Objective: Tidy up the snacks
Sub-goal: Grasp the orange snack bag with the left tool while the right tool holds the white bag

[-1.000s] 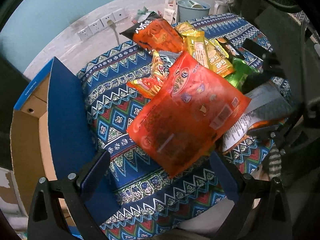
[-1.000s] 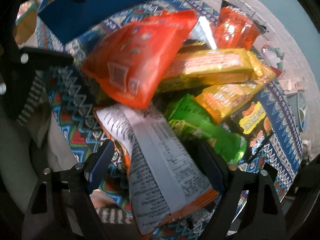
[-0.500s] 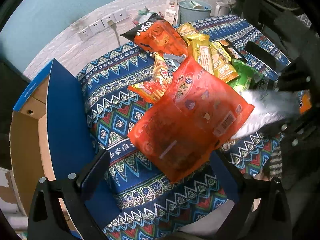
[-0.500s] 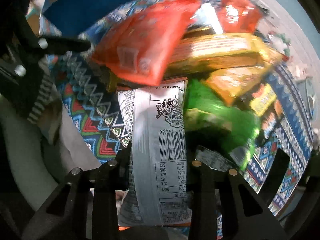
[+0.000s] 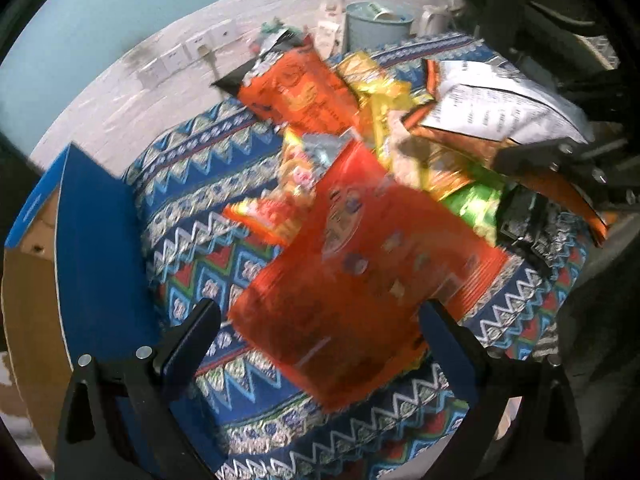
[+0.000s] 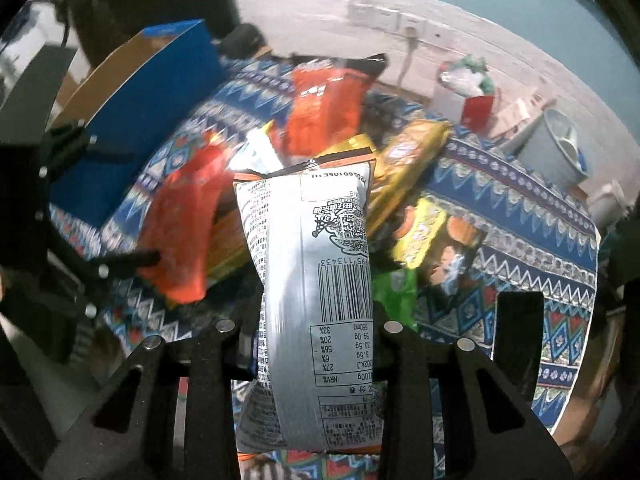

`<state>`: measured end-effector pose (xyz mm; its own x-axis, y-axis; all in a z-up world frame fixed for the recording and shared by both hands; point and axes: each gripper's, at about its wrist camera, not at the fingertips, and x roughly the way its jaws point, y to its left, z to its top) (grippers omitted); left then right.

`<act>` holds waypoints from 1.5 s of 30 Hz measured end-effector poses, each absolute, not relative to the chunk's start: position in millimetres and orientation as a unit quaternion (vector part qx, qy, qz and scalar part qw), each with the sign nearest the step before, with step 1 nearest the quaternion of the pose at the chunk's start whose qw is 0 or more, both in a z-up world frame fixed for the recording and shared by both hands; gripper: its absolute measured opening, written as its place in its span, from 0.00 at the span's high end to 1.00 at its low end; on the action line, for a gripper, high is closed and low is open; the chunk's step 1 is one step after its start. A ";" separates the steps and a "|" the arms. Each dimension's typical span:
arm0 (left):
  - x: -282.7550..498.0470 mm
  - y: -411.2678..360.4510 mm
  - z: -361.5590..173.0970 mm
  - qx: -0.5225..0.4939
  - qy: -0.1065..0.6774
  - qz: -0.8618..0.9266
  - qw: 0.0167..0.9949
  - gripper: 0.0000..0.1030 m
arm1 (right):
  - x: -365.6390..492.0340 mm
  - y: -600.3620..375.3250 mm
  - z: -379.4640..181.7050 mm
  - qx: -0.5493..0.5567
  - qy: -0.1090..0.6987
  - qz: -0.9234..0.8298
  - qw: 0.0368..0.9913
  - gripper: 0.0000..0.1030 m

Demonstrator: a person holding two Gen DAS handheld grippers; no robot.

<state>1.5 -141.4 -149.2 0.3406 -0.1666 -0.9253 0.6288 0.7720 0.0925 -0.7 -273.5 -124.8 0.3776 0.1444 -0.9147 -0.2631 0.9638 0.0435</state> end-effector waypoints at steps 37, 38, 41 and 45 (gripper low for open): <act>6.0 -144.2 -172.4 0.182 0.531 -0.341 0.754 0.55 | 0.2 -300.0 -122.5 -0.001 0.538 0.109 0.836 0.69; 6.8 -140.4 -168.9 0.176 0.532 -0.340 0.755 0.58 | 0.6 -299.8 -121.2 -0.001 0.537 0.108 0.837 0.69; 6.3 -135.3 -161.7 0.165 0.532 -0.332 0.762 0.62 | 1.4 -298.9 -117.6 -0.002 0.532 0.106 0.840 0.69; 6.2 -133.1 -156.8 0.153 0.526 -0.328 0.770 0.64 | 2.4 -293.9 -112.5 -0.007 0.525 0.104 0.845 0.69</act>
<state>6.2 -133.1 -156.8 0.2324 -0.3437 -0.9099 0.6659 0.7381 -0.1087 2.4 -293.9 -112.5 0.4269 0.1686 -0.8885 -0.1836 0.9782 0.0974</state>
